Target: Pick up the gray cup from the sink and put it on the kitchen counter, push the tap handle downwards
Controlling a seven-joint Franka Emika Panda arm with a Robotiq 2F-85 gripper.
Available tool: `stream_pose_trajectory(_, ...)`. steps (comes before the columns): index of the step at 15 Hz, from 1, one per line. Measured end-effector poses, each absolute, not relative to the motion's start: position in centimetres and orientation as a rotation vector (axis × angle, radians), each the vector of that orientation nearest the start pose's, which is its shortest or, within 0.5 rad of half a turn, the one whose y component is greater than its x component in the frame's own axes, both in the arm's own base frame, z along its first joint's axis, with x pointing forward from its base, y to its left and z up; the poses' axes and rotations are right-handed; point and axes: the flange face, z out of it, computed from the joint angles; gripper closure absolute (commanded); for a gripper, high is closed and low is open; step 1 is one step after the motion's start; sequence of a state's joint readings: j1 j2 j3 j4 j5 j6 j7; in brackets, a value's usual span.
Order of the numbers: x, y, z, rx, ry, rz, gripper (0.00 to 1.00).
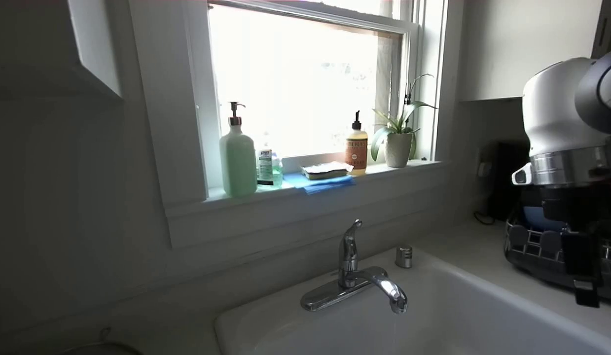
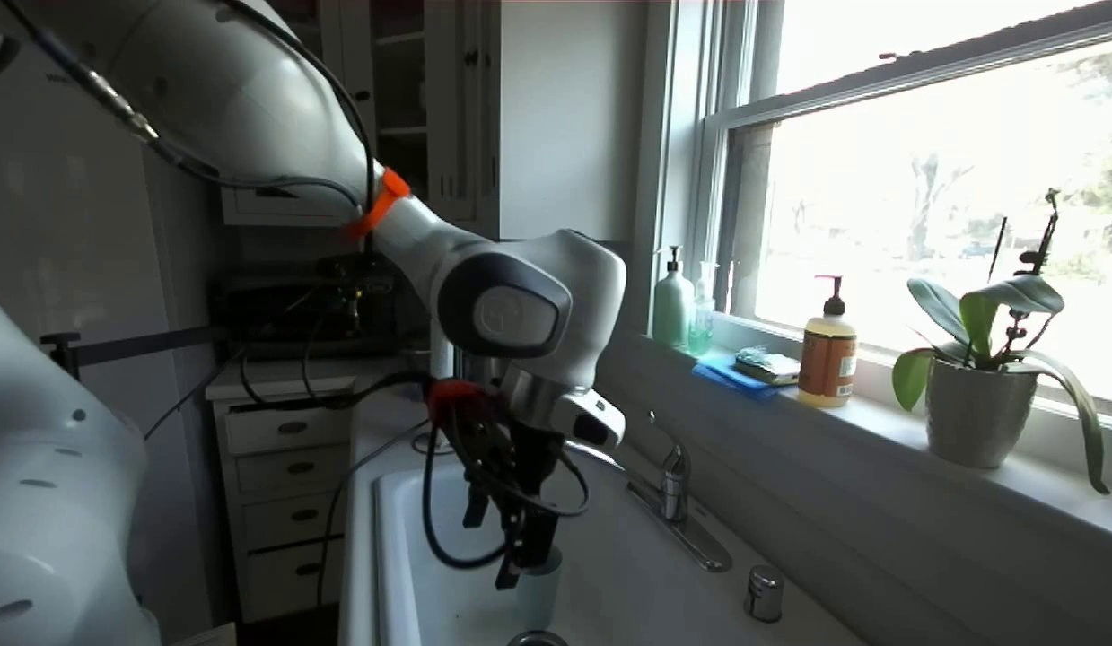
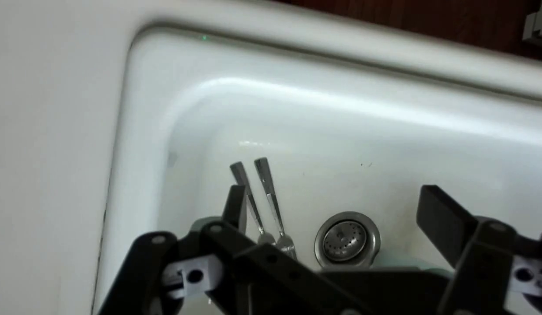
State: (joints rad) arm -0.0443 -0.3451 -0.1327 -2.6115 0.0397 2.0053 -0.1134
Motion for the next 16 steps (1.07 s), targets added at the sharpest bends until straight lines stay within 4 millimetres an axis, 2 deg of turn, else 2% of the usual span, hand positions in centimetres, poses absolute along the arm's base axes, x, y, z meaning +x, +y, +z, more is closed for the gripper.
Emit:
stream_pose_trajectory(4,39.0,-9.0,31.5,-2.872,0.143,0.233,0.00)
stream_pose_trajectory(7,40.3,-9.9,29.5,-2.784,0.173,0.198,0.00)
stream_pose_trajectory(13,41.1,-9.8,28.9,-2.778,0.175,0.212,0.00)
stream_pose_trajectory(16,42.2,-8.9,26.7,-2.742,0.172,0.238,0.00)
